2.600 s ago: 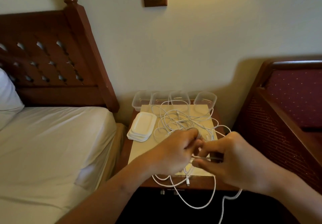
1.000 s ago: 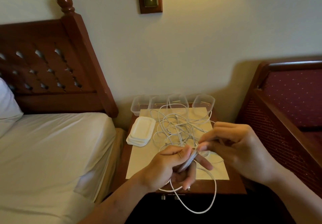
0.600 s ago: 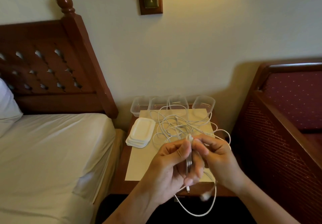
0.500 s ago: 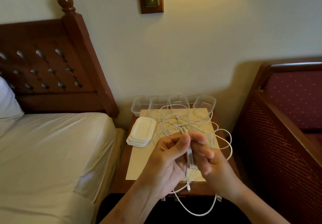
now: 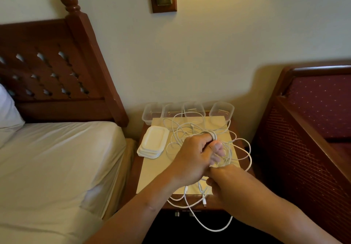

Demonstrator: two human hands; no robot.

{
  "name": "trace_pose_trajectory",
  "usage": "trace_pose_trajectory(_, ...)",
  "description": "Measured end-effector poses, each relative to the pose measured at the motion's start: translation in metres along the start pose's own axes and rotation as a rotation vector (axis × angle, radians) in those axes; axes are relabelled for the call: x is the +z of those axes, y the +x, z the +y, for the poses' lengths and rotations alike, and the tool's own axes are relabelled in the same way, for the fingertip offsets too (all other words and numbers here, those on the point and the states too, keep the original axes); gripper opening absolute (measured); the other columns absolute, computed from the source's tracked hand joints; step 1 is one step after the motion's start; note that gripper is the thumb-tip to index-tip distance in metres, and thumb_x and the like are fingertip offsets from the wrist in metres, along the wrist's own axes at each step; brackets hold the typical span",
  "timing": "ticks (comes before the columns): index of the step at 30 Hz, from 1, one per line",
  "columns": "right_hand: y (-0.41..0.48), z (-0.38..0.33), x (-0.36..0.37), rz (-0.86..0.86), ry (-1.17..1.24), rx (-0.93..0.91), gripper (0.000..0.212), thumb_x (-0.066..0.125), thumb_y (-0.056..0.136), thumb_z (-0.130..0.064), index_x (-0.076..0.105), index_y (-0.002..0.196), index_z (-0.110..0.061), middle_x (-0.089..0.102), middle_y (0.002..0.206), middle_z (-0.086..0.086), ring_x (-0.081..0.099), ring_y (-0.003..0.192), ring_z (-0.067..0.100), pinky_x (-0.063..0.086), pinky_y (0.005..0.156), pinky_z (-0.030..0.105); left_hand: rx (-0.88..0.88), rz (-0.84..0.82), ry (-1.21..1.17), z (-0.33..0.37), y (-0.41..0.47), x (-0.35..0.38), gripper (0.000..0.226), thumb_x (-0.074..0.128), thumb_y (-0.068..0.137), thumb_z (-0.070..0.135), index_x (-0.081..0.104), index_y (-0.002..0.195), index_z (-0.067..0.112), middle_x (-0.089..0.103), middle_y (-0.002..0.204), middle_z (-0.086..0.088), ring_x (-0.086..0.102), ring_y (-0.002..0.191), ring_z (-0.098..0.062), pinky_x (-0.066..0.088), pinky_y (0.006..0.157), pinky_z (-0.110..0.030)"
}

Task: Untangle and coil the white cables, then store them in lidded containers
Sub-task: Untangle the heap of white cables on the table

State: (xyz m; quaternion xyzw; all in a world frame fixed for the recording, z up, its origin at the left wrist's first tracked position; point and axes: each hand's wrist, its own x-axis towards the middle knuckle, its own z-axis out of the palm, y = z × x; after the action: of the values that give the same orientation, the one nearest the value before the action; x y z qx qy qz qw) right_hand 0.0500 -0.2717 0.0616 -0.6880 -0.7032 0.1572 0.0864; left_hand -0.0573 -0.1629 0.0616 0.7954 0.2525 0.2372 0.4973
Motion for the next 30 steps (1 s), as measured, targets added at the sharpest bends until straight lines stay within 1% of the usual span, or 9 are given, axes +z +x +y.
trace_pose_trajectory(2,-0.003,0.002,-0.01,-0.017,-0.101,-0.058,0.025,0.051,0.107,-0.029,0.061,0.13,-0.023,0.069,0.11,-0.001,0.062,0.087,0.013,0.052,0.076,0.027,-0.026,-0.081,0.134,-0.001,0.003,-0.006,0.027,0.051,0.108,0.019,0.068,0.093,0.004,0.076,0.092,-0.01,0.072,0.073,-0.014,0.061,0.065,-0.028)
trace_pose_trajectory(6,-0.01,0.01,-0.035,0.123,-0.188,-0.295,0.03,0.048,0.107,-0.042,0.073,0.103,-0.025,0.069,0.09,-0.007,0.063,0.079,0.014,0.051,0.067,0.03,-0.209,-0.296,0.082,-0.001,0.006,-0.022,0.026,0.045,0.108,0.008,0.062,0.093,-0.005,0.069,0.083,-0.013,0.059,0.044,-0.013,0.043,0.038,-0.022)
trace_pose_trajectory(9,-0.004,0.029,-0.04,0.422,-0.177,-0.468,0.017,0.061,0.101,-0.036,0.075,0.095,-0.029,0.06,0.082,-0.012,0.054,0.076,0.011,0.049,0.059,0.026,-0.215,-0.475,0.037,-0.008,0.008,-0.033,0.04,0.044,0.111,0.023,0.063,0.093,-0.006,0.069,0.072,-0.017,0.046,0.036,-0.019,0.038,0.04,-0.024)
trace_pose_trajectory(13,0.012,0.041,-0.031,0.641,0.102,-0.468,0.009,0.069,0.1,-0.019,0.077,0.1,-0.015,0.064,0.101,-0.003,0.062,0.094,0.015,0.055,0.074,0.033,-0.268,-0.614,-0.257,-0.007,0.007,-0.039,0.049,0.035,0.11,0.025,0.076,0.093,0.004,0.061,0.058,-0.016,0.023,0.032,-0.012,0.019,0.038,-0.023)
trace_pose_trajectory(15,0.015,0.041,-0.024,0.709,0.263,-0.435,0.009,0.074,0.094,-0.009,0.078,0.101,-0.012,0.07,0.106,-0.002,0.069,0.1,0.011,0.059,0.079,0.031,-0.262,-0.6,-0.36,-0.007,0.005,-0.04,0.057,0.031,0.111,0.033,0.077,0.083,0.013,0.06,0.058,-0.014,0.02,0.034,-0.012,0.014,0.039,-0.026)
trace_pose_trajectory(19,0.02,0.037,-0.008,0.809,0.437,-0.367,0.012,0.075,0.09,-0.002,0.079,0.1,-0.008,0.077,0.095,-0.006,0.075,0.09,0.007,0.062,0.073,0.029,-0.263,-0.558,-0.565,-0.013,0.004,-0.043,0.068,0.031,0.107,0.046,0.069,0.092,-0.007,0.061,0.059,-0.014,0.016,0.035,-0.014,0.012,0.041,-0.029)
trace_pose_trajectory(24,0.022,0.029,-0.002,0.811,0.592,-0.261,0.008,0.065,0.096,-0.01,0.072,0.097,-0.011,0.071,0.086,-0.012,0.071,0.078,0.013,0.054,0.064,0.023,-0.211,-0.521,-0.694,-0.011,0.0,-0.041,0.042,0.041,0.102,0.03,0.067,0.089,-0.001,0.057,0.063,-0.012,0.026,0.041,-0.009,0.022,0.04,-0.02)
trace_pose_trajectory(27,0.026,0.027,-0.002,0.82,0.677,-0.197,0.009,0.058,0.1,-0.017,0.065,0.095,-0.015,0.065,0.078,-0.01,0.063,0.066,0.017,0.053,0.056,0.036,-0.191,-0.392,-0.75,-0.005,-0.005,-0.032,0.037,0.048,0.106,0.027,0.066,0.093,-0.003,0.058,0.068,-0.012,0.039,0.044,-0.007,0.033,0.043,-0.022)
trace_pose_trajectory(30,0.028,0.025,-0.001,0.84,0.686,-0.127,0.014,0.056,0.102,-0.01,0.061,0.094,-0.02,0.061,0.074,-0.012,0.055,0.057,0.015,0.046,0.049,0.028,-0.157,-0.134,-0.644,0.005,-0.009,-0.017,0.04,0.053,0.105,0.028,0.068,0.093,-0.007,0.056,0.065,-0.01,0.042,0.048,-0.013,0.039,0.046,-0.025)
